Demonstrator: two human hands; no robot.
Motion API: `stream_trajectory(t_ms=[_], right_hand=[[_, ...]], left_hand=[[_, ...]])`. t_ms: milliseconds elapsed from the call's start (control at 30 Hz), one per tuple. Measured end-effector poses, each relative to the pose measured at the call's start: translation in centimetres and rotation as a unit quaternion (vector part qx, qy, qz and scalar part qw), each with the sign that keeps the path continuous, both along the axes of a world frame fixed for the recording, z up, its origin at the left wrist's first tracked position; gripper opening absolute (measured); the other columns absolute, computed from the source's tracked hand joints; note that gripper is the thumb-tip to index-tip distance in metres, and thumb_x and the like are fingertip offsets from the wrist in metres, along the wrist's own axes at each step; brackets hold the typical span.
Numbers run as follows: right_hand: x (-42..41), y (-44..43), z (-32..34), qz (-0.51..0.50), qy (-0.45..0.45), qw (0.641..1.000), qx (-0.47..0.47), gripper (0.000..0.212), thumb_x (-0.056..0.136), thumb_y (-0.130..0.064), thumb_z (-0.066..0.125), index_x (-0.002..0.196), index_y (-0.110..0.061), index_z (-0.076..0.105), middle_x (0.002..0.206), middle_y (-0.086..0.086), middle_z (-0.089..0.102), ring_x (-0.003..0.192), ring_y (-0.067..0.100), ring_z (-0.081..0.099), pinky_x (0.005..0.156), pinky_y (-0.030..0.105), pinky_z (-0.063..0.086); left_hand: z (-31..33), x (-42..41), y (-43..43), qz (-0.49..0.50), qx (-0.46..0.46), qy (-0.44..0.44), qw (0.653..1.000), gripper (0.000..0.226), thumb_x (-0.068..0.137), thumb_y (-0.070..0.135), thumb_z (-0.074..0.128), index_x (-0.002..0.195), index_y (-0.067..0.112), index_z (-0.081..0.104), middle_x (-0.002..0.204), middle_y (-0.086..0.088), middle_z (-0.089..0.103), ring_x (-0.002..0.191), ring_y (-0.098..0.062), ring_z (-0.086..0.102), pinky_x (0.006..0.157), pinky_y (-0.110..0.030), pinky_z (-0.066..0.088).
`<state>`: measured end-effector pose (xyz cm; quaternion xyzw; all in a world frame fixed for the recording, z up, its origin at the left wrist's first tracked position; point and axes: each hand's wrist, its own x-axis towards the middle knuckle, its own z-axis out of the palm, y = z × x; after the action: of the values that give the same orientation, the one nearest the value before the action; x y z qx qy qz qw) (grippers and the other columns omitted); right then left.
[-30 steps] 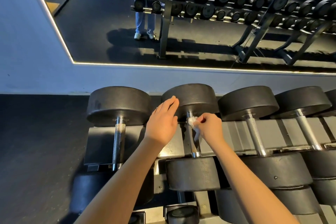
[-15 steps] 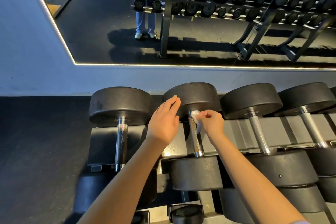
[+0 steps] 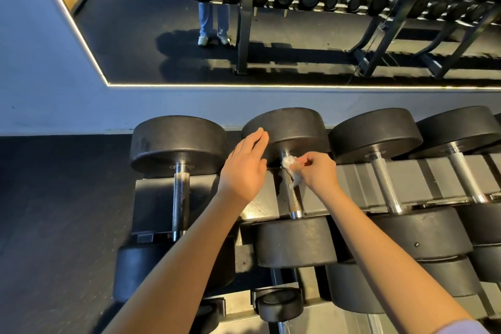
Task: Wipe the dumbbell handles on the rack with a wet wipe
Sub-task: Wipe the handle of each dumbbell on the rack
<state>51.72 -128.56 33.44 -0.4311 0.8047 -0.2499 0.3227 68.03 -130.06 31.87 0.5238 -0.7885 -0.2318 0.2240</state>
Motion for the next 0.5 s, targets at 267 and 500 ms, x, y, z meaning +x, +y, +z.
stream_trajectory(t_ms=[267,500], right_hand=[[0.0,1.2,0.0,0.075,0.069,0.991,0.084,0.024,0.072,-0.004,0.077,0.066,-0.014,0.056,0.076,0.0,0.056,0.079,0.013,0.054,0.061,0.019,0.04],[-0.2,0.9,0.1,0.066,0.065,0.994,0.063,0.024,0.072,-0.002,0.075,0.067,-0.016,0.057,0.09,0.005,0.059,0.091,0.02,0.056,0.071,0.024,0.041]], left_hand=[[-0.1,0.1,0.1,-0.003,0.006,0.011,1.0,0.058,0.1,0.019,0.044,0.152,0.023,0.017,0.159,0.008,0.015,0.145,-0.012,0.016,0.117,-0.034,0.025],[-0.2,0.0,0.1,-0.003,0.008,0.013,1.0,0.059,0.1,0.019,0.044,0.152,0.023,0.017,0.159,0.008,0.015,0.145,-0.012,0.016,0.117,-0.034,0.025]])
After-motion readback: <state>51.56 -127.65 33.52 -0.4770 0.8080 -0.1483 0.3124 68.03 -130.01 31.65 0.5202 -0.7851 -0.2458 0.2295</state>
